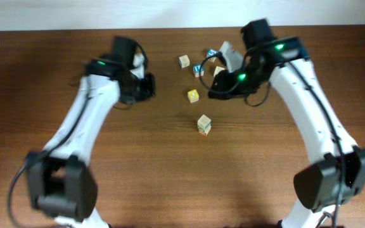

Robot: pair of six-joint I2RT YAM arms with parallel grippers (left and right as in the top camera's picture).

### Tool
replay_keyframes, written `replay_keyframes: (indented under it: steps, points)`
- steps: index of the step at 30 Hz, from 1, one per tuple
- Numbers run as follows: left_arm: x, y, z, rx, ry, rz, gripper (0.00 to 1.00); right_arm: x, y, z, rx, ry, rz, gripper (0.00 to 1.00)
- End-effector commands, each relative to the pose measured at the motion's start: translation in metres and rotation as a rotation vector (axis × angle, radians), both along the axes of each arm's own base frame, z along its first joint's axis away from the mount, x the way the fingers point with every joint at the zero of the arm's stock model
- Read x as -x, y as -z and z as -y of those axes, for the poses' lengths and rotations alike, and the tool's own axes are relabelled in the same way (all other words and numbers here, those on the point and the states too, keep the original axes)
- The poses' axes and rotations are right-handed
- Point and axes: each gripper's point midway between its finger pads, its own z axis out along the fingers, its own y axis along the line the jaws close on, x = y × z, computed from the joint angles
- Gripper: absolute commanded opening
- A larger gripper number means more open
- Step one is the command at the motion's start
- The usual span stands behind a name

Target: Rotate 3 blocks

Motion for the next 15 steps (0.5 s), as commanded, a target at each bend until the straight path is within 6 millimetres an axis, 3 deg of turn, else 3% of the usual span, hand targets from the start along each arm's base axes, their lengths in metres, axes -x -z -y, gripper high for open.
replay_keyframes:
  steps: [1, 2, 4, 6, 10, 15]
  points:
    - [0.017, -0.096, -0.036, -0.151, -0.036, 0.216, 0.52, 0.016, -0.090, 0.039, 0.107, 0.064, 0.250, 0.50]
    - [0.030, -0.105, -0.042, -0.167, -0.045, 0.217, 0.99, 0.026, -0.107, 0.048, 0.126, 0.081, 0.287, 0.54]
    - [0.046, -0.117, -0.048, -0.177, -0.050, 0.224, 0.99, 0.048, -0.135, 0.065, 0.168, 0.122, 0.360, 0.68]
    - [0.056, -0.128, -0.050, -0.172, -0.053, 0.245, 0.99, 0.073, -0.155, 0.078, 0.194, 0.147, 0.415, 0.98]
    - [0.059, -0.133, -0.050, -0.168, -0.055, 0.261, 0.99, 0.143, -0.187, 0.095, 0.182, 0.164, 0.498, 0.98]
    - [0.059, -0.133, -0.050, -0.168, -0.055, 0.260, 0.99, 0.192, -0.218, 0.105, 0.138, 0.187, 0.651, 0.98]
